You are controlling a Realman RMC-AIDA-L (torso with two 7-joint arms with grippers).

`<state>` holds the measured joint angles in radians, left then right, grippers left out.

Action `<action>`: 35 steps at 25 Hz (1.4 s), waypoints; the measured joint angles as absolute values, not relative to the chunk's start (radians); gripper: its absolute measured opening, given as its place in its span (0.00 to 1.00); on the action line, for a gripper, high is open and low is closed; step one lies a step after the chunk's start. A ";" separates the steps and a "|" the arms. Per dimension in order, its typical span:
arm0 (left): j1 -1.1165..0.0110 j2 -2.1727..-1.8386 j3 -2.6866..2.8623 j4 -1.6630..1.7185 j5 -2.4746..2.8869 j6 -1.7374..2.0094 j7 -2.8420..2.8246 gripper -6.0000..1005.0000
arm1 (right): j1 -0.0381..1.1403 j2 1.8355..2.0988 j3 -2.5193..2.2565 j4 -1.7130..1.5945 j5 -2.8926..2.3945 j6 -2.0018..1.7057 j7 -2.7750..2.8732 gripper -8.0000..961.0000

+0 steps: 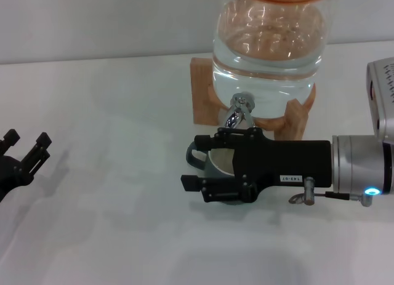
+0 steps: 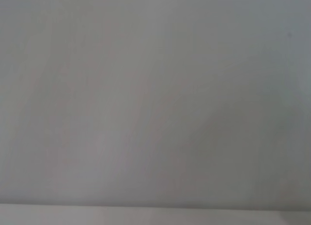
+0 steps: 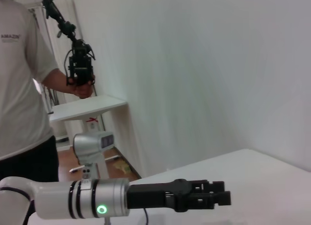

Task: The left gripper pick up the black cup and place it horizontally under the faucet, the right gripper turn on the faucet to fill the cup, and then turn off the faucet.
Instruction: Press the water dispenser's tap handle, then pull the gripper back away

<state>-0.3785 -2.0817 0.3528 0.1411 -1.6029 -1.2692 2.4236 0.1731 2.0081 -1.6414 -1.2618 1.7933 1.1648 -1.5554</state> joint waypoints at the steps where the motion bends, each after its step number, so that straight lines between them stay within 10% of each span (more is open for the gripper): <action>1: -0.378 -2.082 0.353 0.141 -1.603 -1.269 2.424 0.72 | 0.172 2.008 -1.640 -1.261 1.793 1.163 -1.555 0.81; 35: -0.380 -2.080 0.353 0.149 -1.604 -1.264 2.424 0.72 | 0.147 2.002 -1.530 -1.220 1.770 1.174 -1.562 0.81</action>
<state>-0.3799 -2.0801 0.3528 0.1488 -1.6045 -1.2641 2.4237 0.1474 2.0018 -1.5295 -1.2203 1.7696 1.1736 -1.5623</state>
